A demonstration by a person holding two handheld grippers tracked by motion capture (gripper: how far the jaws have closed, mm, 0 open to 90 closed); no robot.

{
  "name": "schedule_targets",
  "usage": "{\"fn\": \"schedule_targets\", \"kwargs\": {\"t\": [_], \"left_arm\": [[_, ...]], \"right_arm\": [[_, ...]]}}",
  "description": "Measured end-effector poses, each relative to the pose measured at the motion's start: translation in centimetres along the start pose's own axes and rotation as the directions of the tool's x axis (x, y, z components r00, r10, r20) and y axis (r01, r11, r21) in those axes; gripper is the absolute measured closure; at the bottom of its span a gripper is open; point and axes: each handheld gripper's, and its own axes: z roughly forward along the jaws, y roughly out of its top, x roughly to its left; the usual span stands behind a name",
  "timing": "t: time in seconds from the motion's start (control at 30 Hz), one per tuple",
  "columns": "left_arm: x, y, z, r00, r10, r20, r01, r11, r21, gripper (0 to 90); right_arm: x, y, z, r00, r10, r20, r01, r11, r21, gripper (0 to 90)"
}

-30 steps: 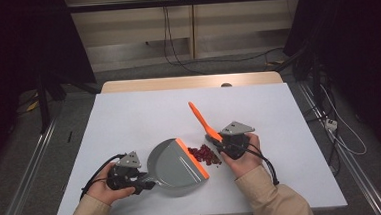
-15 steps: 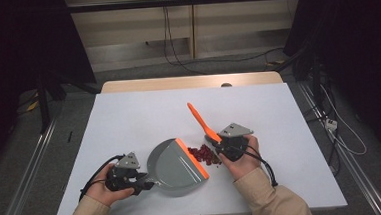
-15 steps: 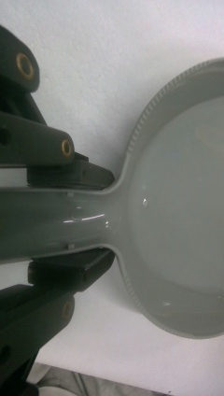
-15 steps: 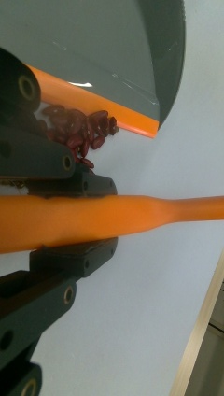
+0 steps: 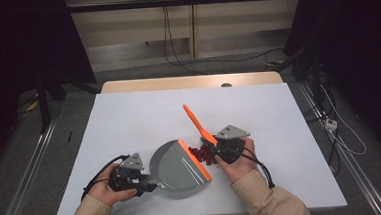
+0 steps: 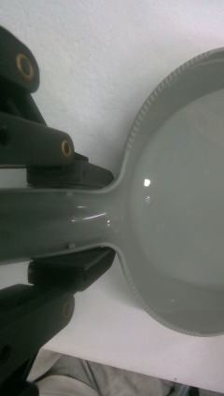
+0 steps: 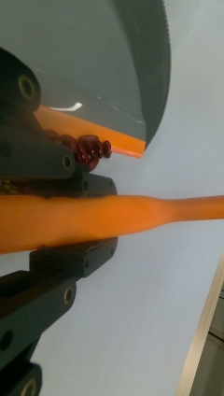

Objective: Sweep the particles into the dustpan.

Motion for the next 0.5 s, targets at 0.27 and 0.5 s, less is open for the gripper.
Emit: {"fn": "schedule_targets", "kwargs": {"t": [0.27, 0.5], "left_arm": [[-0.3, 0.8, 0.6, 0.9998, 0.003, 0.018, -0.003, 1.0, 0.009, 62.6], [-0.4, 1.0, 0.9, 0.9999, -0.004, 0.013, 0.004, 1.0, 0.009, 62.6]], "right_arm": [[0.9, 0.1, 0.3, 0.9994, 0.032, 0.008, -0.032, 0.999, -0.018, 71.0], [1.7, 0.2, 0.7, 0.9995, 0.033, 0.001, -0.032, 0.999, -0.03, 70.9]]}}
